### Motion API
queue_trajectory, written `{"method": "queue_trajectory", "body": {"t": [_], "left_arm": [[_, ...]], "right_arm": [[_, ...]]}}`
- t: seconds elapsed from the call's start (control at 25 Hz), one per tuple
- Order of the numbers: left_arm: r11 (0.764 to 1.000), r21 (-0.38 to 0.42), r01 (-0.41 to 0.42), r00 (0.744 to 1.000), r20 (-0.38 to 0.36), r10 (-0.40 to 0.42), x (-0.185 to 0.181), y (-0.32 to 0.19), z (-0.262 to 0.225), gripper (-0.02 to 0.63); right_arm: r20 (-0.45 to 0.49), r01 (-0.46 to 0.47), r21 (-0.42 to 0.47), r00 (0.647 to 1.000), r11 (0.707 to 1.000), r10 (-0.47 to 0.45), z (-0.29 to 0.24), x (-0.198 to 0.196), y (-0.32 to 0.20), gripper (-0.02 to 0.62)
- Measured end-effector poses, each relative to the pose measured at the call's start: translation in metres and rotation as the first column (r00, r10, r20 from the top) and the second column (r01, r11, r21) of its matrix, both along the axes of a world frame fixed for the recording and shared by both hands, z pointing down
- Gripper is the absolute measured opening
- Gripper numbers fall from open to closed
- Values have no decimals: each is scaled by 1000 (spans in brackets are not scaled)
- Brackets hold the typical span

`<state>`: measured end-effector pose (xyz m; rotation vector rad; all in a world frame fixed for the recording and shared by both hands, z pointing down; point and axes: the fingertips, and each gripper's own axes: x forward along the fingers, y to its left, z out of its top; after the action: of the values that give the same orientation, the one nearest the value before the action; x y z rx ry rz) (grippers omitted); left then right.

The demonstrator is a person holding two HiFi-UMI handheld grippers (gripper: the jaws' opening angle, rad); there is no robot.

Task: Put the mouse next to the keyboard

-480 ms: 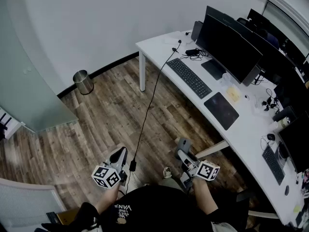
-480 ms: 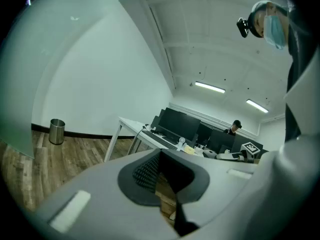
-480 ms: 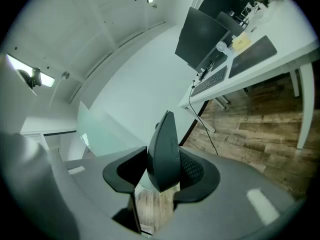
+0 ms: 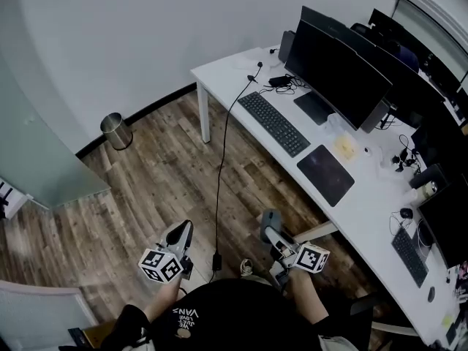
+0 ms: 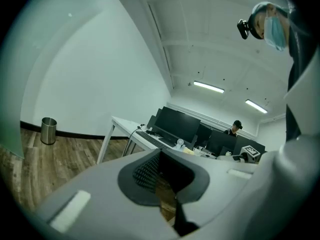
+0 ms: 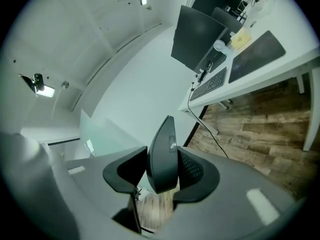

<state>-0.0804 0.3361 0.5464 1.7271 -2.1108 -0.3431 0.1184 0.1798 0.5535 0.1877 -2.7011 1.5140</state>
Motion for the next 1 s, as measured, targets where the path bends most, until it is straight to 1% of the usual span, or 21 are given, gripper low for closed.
{"method": "queue_trajectory", "body": {"t": [0.08, 0.2, 0.4, 0.56, 0.72, 0.88, 1.0], "left_arm": [[1000, 6, -2, 1000, 3, 2, 3, -21, -2, 2], [1000, 14, -8, 1000, 8, 8, 9, -53, -6, 2], [1000, 6, -13, 1000, 7, 13, 15, -100, 0, 2], [1000, 7, -21, 1000, 12, 20, 22, -136, 2, 2], [999, 2, -33, 999, 5, 33, 30, -162, 5, 2], [998, -9, -66, 998, -4, 66, 36, -182, 9, 2], [997, -26, -79, 997, -10, 79, 29, -194, 12, 2]], "right_arm": [[20, 11, -2, 1000, 1000, -11, -3, -1, -17, 179], [30, -5, -40, 1000, 999, 6, 1, 1, -47, 179], [51, -3, -23, 999, 1000, 4, -2, 5, -94, 179], [45, -27, -37, 999, 999, 29, 5, 16, -130, 179], [49, -54, -47, 997, 997, 56, 13, 24, -154, 179], [54, -86, -68, 994, 994, 90, 20, 27, -174, 179], [53, -105, -80, 993, 991, 109, 22, 23, -187, 179]]}}
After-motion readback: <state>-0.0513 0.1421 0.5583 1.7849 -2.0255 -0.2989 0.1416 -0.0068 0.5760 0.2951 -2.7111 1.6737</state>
